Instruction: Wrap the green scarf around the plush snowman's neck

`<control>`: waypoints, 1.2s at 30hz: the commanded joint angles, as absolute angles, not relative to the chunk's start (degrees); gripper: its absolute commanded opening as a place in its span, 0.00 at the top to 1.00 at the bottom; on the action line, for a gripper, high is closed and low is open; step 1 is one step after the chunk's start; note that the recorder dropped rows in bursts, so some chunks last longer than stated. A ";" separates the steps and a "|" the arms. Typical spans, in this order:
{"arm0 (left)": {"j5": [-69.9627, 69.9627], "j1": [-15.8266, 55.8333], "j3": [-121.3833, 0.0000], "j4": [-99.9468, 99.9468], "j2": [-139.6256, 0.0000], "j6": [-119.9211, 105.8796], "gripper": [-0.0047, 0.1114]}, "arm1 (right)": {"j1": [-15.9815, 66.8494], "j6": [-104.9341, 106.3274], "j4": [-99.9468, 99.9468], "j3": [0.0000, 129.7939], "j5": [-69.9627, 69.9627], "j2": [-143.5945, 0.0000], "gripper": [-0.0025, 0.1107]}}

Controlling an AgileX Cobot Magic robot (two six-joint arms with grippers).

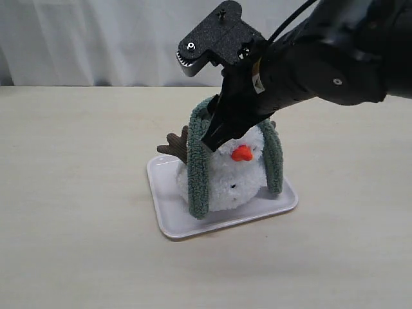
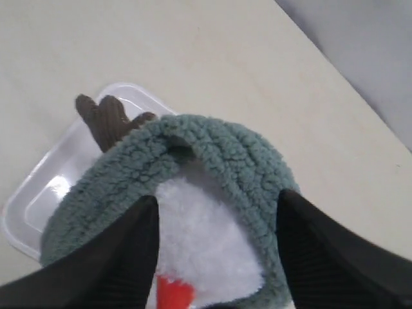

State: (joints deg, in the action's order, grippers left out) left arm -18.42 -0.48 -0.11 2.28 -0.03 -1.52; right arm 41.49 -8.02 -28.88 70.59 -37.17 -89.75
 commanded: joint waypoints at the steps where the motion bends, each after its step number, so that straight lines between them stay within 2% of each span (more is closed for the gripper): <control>1: -17.62 -0.22 0.00 2.24 0.00 -1.43 0.96 | 41.54 -10.29 -37.89 70.68 -36.27 -90.86 0.51; 9: -17.62 -0.22 0.00 2.24 0.00 -1.43 0.96 | 41.54 -9.68 -40.41 70.68 -33.41 -93.50 0.51; 13: -17.62 -0.22 0.00 2.24 0.00 -1.43 0.96 | 41.54 -10.06 -44.04 70.68 -33.41 -95.11 0.40; 18: -17.62 -0.22 0.00 2.24 0.00 -1.43 0.96 | 41.54 -10.35 -49.00 70.68 -33.61 -96.00 0.41; 20: -17.62 -0.22 0.00 2.24 0.00 -1.43 0.96 | 41.54 -10.35 -51.07 70.68 -32.13 -96.00 0.45; 26: -17.62 -0.22 0.00 2.24 0.00 -1.43 0.96 | 41.54 -10.35 -53.20 70.68 -29.82 -97.18 0.68; 27: -17.62 -0.22 0.00 2.24 0.00 -1.43 0.96 | 41.54 -9.86 -53.59 70.68 -30.21 -97.64 0.77; 31: -17.62 -0.22 0.00 2.24 0.00 -1.43 0.96 | 41.54 -9.23 -55.09 70.68 -29.16 -97.84 0.94; 36: -17.62 -0.22 0.00 2.24 0.00 -1.43 0.96 | 42.71 0.00 -54.55 70.68 -25.61 -97.45 0.94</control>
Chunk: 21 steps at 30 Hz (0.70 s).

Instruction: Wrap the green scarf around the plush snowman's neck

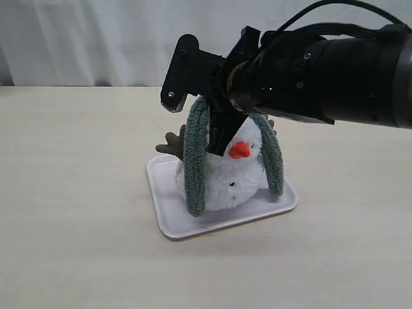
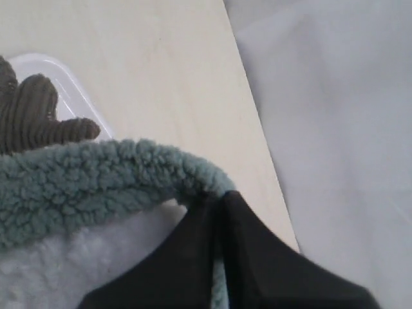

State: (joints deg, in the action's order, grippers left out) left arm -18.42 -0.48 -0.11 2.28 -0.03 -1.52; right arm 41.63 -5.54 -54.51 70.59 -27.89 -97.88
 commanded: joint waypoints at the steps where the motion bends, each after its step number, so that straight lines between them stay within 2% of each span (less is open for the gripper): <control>1: -17.62 -0.22 0.00 2.24 0.00 -1.43 0.96 | 42.95 1.43 -54.55 70.68 -25.11 -97.45 0.94; 14: -17.62 -0.22 0.00 2.24 0.00 -1.43 0.96 | 43.48 10.71 -54.46 70.34 -31.88 -101.18 0.94; 21: -17.62 -0.22 0.00 2.24 0.00 -1.43 0.96 | 43.48 10.71 -53.22 70.34 -31.13 -101.39 0.94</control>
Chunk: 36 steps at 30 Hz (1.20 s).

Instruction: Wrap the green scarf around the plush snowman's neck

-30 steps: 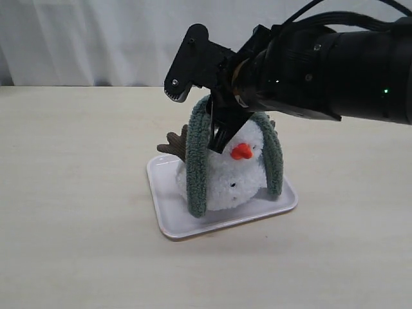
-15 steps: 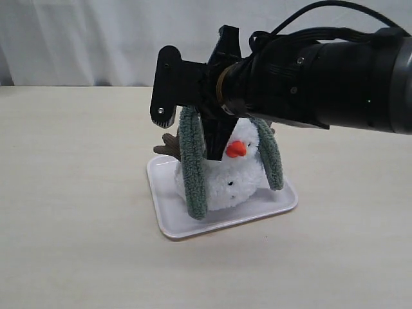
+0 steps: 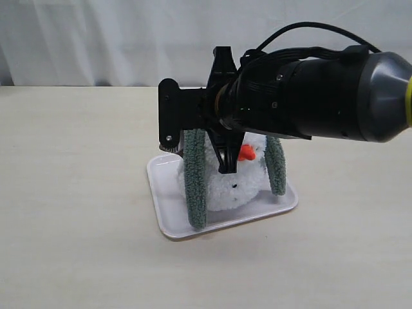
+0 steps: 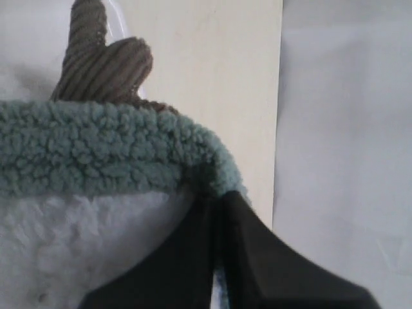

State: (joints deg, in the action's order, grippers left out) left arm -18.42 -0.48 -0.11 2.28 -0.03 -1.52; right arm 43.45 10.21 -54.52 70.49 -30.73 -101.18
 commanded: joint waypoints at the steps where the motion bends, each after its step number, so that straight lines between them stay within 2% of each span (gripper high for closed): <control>1: -17.62 -0.22 0.00 2.24 0.00 -1.43 0.96 | 43.48 10.71 -52.41 70.34 -31.00 -101.39 0.94; 7: -17.62 -0.22 0.00 2.24 0.00 -1.43 0.96 | 43.48 13.02 -48.86 70.34 -30.92 -101.39 0.93; 13: -17.62 -0.22 0.00 2.24 0.00 -1.43 0.96 | 43.48 12.68 -48.86 70.45 -32.28 -101.39 0.68; 15: -17.62 -0.22 0.00 2.24 0.00 -1.43 0.96 | 43.48 12.57 -48.86 70.68 -33.30 -101.12 0.62; 17: -17.62 -0.22 0.00 2.24 0.00 -1.43 0.96 | 43.48 11.34 -48.86 70.68 -33.43 -100.39 0.59; 25: -17.62 -0.22 0.00 2.24 0.00 -1.43 0.96 | 43.48 5.54 -47.18 70.68 -33.21 -95.32 0.59; 31: -17.62 -0.22 0.00 2.24 0.00 -1.43 0.96 | 43.48 -8.15 -43.91 70.68 -29.70 -91.81 0.60; 33: -17.62 -0.22 0.00 2.24 0.00 -1.43 0.96 | 43.48 -14.91 -42.98 72.05 -30.88 -91.93 0.65; 36: -17.62 -0.22 0.00 2.24 0.00 -1.43 0.96 | 43.48 -17.19 -36.78 76.15 -34.87 -93.96 0.82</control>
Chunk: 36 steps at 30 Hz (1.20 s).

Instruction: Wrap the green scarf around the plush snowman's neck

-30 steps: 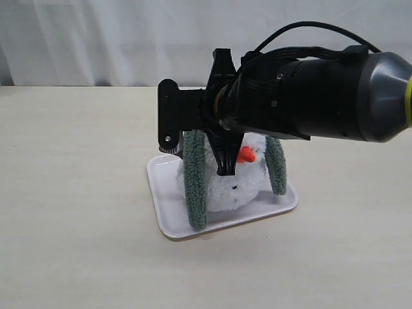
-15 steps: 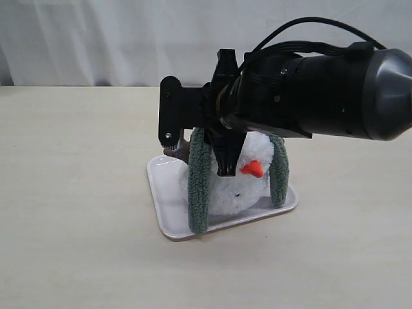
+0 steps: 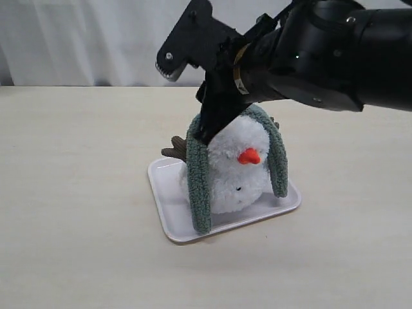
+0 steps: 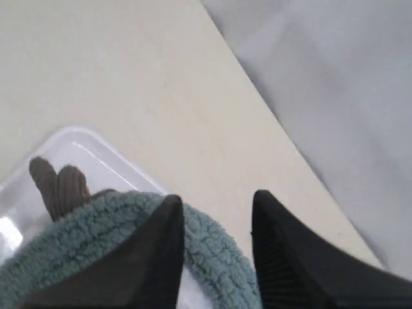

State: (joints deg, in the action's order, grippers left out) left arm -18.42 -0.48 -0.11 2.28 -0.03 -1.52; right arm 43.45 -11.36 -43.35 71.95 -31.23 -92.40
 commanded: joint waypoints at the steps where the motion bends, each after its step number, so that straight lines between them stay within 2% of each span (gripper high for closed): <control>1: -17.62 -0.22 0.00 2.24 0.00 -1.43 0.96 | 43.48 -17.19 -33.32 78.16 -36.46 -94.94 0.88; 2: -17.62 -0.22 0.00 2.24 0.00 -1.43 0.96 | 43.48 -17.19 -30.63 79.85 -37.73 -95.99 0.94; 7: -17.62 -0.22 0.00 2.24 0.00 -1.43 0.96 | 43.48 -14.88 -19.99 89.72 -47.03 -101.45 0.94; 13: -17.62 -0.22 0.00 2.24 0.00 -1.43 0.96 | 43.32 -14.72 -20.29 94.48 -57.96 -107.94 0.94; 25: -17.62 -0.22 0.00 2.24 0.00 -1.43 0.96 | 43.32 -14.72 -21.43 94.56 -59.03 -112.62 0.94; 36: -17.62 -0.22 0.00 2.24 0.00 -1.43 0.96 | 43.32 -14.58 -21.83 94.56 -59.72 -107.42 0.94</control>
